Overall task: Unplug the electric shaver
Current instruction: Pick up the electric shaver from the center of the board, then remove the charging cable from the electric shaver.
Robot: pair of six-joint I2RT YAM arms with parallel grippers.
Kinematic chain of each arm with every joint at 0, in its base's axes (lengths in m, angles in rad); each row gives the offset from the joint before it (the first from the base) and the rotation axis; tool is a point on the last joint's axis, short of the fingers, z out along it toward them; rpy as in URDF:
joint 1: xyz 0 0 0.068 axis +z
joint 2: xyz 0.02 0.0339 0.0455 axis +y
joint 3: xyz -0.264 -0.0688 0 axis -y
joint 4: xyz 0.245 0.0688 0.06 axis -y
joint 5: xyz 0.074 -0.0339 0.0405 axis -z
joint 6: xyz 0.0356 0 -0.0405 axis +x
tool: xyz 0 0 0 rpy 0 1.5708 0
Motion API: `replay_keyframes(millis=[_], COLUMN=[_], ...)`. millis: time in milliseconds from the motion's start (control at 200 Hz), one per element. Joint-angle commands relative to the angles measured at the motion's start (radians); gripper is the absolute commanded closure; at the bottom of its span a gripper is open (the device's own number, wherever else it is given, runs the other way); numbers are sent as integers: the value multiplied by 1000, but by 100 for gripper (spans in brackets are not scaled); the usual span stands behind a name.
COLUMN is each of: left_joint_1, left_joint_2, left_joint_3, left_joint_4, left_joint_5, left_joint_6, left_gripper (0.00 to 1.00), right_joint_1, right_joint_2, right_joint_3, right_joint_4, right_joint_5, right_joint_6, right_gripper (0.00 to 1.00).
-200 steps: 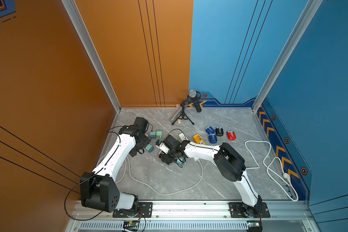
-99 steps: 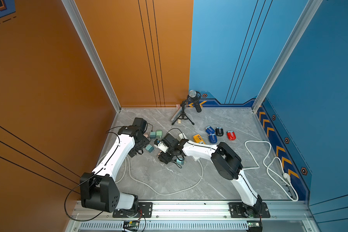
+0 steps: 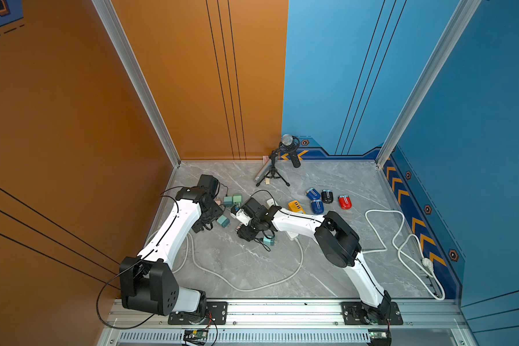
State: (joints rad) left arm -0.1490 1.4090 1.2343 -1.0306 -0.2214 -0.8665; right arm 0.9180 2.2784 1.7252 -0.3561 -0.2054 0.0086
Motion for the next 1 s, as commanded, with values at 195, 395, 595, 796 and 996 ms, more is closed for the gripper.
replay_keyframes(millis=[195,395,595,796,996], left_joint_1=[-62,-102,-191,-236,-274], left_joint_2=[-98,-178,-215,-286,-290], left_joint_3=[-97,-272,-367,-524,-590], left_joint_4=[239,477,668,957,1137], left_joint_5=[181,317,369,403,392], left_joint_6=[183,193,200,143,126], left_gripper=[32,37,39,47,50], right_joint_1=[-91,-111,-111,-113,-116], right_joint_2=[-158,-198,-271,-318,-342], right_joint_3=[20,22,-7,-44,-59], right_joint_4=[52,81,118,150,155], right_joint_5=[68,101,136,174,169], right_joint_6=[196,294,355,433,513], right_gripper=[47,48,48,49,49])
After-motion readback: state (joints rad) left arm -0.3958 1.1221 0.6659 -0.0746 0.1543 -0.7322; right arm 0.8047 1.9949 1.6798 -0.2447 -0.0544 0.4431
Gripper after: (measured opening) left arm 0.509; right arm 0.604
